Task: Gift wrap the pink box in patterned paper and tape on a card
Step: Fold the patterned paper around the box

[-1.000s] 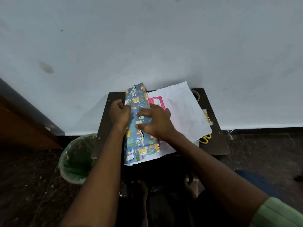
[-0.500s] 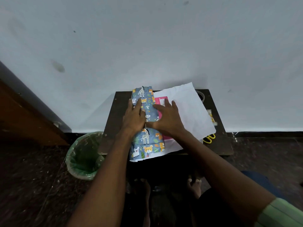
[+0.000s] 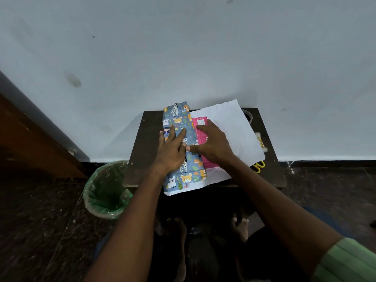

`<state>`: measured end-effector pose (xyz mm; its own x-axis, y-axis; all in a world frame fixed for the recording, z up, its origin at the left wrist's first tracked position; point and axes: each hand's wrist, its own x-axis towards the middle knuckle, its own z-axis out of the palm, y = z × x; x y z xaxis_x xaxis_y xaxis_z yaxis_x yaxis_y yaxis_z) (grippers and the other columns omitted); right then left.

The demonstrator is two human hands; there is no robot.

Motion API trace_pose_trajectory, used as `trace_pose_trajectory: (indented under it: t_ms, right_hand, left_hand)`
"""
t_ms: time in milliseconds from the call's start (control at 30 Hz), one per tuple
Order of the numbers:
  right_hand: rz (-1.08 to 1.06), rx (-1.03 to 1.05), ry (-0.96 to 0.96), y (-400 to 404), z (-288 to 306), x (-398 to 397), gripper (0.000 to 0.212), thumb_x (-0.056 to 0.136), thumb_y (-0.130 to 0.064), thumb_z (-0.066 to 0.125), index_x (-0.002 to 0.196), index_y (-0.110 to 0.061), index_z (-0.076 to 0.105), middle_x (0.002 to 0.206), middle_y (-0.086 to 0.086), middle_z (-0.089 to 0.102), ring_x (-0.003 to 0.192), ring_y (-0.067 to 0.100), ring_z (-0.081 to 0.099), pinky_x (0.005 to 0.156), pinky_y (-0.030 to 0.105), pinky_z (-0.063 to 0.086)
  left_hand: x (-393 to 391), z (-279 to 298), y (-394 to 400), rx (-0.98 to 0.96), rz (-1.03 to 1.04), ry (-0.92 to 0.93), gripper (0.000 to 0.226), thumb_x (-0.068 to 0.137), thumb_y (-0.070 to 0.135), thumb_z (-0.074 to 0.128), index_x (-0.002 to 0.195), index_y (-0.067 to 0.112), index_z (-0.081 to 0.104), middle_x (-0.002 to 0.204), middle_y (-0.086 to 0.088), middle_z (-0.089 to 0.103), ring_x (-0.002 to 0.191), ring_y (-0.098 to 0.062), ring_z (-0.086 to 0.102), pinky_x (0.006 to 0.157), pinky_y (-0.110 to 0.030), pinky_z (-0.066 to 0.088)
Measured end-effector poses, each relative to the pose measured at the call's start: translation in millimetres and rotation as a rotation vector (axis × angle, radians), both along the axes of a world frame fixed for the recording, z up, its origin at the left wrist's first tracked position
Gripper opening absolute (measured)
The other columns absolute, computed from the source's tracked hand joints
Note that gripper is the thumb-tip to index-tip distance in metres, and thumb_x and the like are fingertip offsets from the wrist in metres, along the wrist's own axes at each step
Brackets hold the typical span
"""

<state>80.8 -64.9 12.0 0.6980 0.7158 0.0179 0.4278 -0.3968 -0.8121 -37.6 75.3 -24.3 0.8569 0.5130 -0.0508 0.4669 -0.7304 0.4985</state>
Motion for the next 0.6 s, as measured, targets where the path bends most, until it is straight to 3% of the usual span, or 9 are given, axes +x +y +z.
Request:
trace_pose_trajectory:
  t_ms: [67,133,233,333,400,433,500,600]
  right_hand:
    - [-0.002,0.01,0.02,1.4,-2.1,0.1,0.086,0.07,-0.036,0.096,0.145,-0.016,0.059,0.149,0.003,0.051,0.134,0.021,0.051,0.113,0.029,0.039]
    - [0.009,0.017,0.036,2.8,-5.7,1.6,0.085,0.067,-0.036,0.097,0.142,-0.017,0.062,0.145,0.001,0.053,0.13,0.02,0.053,0.113,0.04,0.046]
    - [0.047,0.013,0.029,2.0,-6.1,4.9,0.071,0.071,-0.038,0.094,0.134,-0.021,0.067,0.135,-0.002,0.057,0.122,0.016,0.056,0.107,0.04,0.05]
    - [-0.022,0.04,-0.085,1.0,-5.7,10.5,0.045,0.08,-0.042,0.083,0.12,-0.023,0.074,0.125,-0.003,0.067,0.119,0.017,0.06,0.106,0.037,0.048]
    - [-0.092,0.004,-0.193,-1.9,-3.6,18.0,0.038,0.086,-0.033,0.079,0.121,-0.017,0.074,0.127,0.0,0.071,0.122,0.02,0.061,0.106,0.033,0.042]
    - [-0.127,-0.024,-0.253,-5.3,-1.8,22.4,0.037,0.088,-0.028,0.078,0.122,-0.016,0.074,0.129,0.002,0.071,0.125,0.023,0.06,0.106,0.033,0.041]
    - [-0.227,-0.096,-0.394,-15.5,4.4,33.7,0.038,0.085,-0.021,0.078,0.123,-0.014,0.074,0.129,0.006,0.071,0.128,0.029,0.058,0.106,0.04,0.042]
    - [-0.419,-0.299,-0.495,-36.2,15.4,54.3,0.053,0.072,-0.018,0.073,0.125,-0.018,0.067,0.13,0.009,0.063,0.126,0.037,0.051,0.1,0.047,0.037]
  left_hand:
    - [-0.2,6.6,-0.5,-0.025,-0.031,0.008,0.063,0.107,0.04,0.028,0.168,0.032,0.02,0.178,-0.008,0.0,0.163,-0.032,-0.02,0.13,-0.05,-0.017]
    - [1.4,17.7,-1.4,-0.077,-0.055,0.01,0.057,0.114,0.023,0.038,0.168,0.033,0.024,0.178,-0.001,0.0,0.163,-0.031,-0.019,0.13,-0.053,-0.013]
    - [6.6,30.6,-8.5,-0.062,-0.088,0.03,0.067,0.108,0.004,0.048,0.168,0.027,0.026,0.178,-0.005,0.004,0.165,-0.026,-0.007,0.13,-0.05,-0.006]
    - [15.9,32.2,-20.4,-0.018,-0.089,-0.042,0.075,0.088,-0.003,0.063,0.158,0.021,0.049,0.169,-0.009,0.04,0.158,-0.035,0.029,0.127,-0.054,0.028]
    - [23.3,29.4,-26.8,0.048,-0.099,-0.14,0.058,0.079,0.007,0.07,0.135,0.022,0.07,0.136,-0.001,0.069,0.125,-0.039,0.06,0.104,-0.056,0.051]
    - [27.0,29.2,-29.6,0.057,-0.1,-0.182,0.053,0.078,0.01,0.077,0.129,0.021,0.072,0.126,-0.001,0.072,0.115,-0.035,0.064,0.099,-0.055,0.055]
    - [31.8,34.2,-38.2,0.051,-0.082,-0.19,0.057,0.082,0.009,0.085,0.137,0.016,0.07,0.133,-0.005,0.067,0.122,-0.03,0.06,0.107,-0.051,0.054]
    - [37.0,33.7,-41.8,0.056,-0.026,-0.242,0.046,0.092,0.001,0.071,0.137,0.013,0.07,0.134,-0.007,0.062,0.125,-0.026,0.054,0.109,-0.043,0.051]
